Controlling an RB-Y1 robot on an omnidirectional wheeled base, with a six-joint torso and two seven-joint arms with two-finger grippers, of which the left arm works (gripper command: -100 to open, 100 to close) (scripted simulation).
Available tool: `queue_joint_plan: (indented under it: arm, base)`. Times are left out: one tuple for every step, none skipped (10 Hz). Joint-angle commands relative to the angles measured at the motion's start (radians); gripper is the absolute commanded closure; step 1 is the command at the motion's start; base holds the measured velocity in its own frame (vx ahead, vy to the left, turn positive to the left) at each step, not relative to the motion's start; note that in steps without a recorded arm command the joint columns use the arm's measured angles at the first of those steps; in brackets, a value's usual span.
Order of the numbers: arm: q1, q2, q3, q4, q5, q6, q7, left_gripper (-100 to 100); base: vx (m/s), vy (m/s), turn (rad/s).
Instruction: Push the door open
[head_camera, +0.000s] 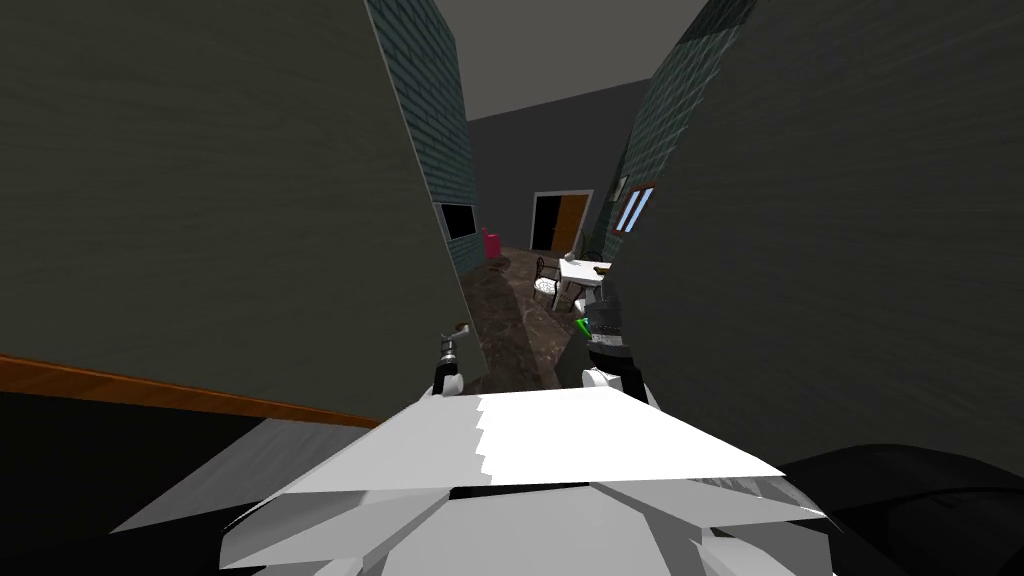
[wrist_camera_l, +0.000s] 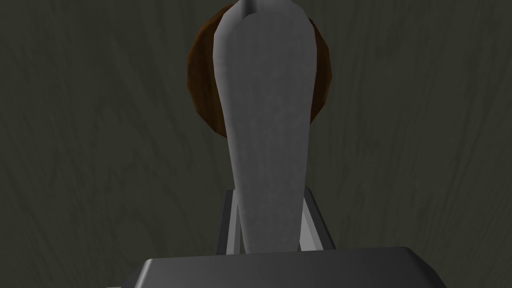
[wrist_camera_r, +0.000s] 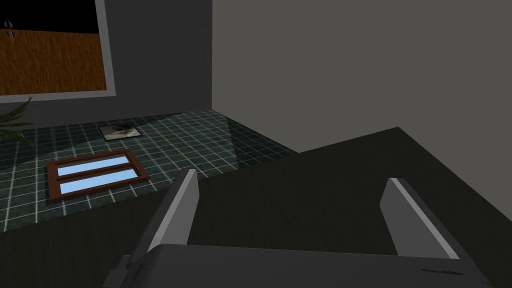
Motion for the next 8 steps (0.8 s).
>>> queue_joint_plan:
  arm:
    - [-0.012, 0.011, 0.022, 0.012, 0.013, -0.011, -0.010, 100]
    - [-0.012, 0.012, 0.033, 0.013, 0.021, -0.012, -0.017, 100]
    - [-0.012, 0.013, 0.044, 0.013, 0.028, -0.014, -0.023, 100]
    - [-0.012, 0.013, 0.056, 0.014, 0.036, -0.015, -0.029, 100]
    - [-0.012, 0.014, 0.067, 0.015, 0.044, -0.017, -0.036, 100]
    - [-0.012, 0.014, 0.084, 0.016, 0.055, -0.019, -0.045, 100]
    - [-0.012, 0.014, 0.096, 0.016, 0.063, -0.020, -0.052, 100]
    - [-0.012, 0.013, 0.113, 0.017, 0.074, -0.022, -0.061, 100]
  base:
    - [0.202, -0.010, 0.045]
    - [0.186, -0.023, 0.043]
    - [0.201, -0.031, 0.039]
    - [0.217, -0.029, 0.059]
    - [0.215, -0.017, 0.062]
    - [0.226, -0.047, 0.069]
    - [0.255, -0.035, 0.064]
    - [0.239, -0.035, 0.059]
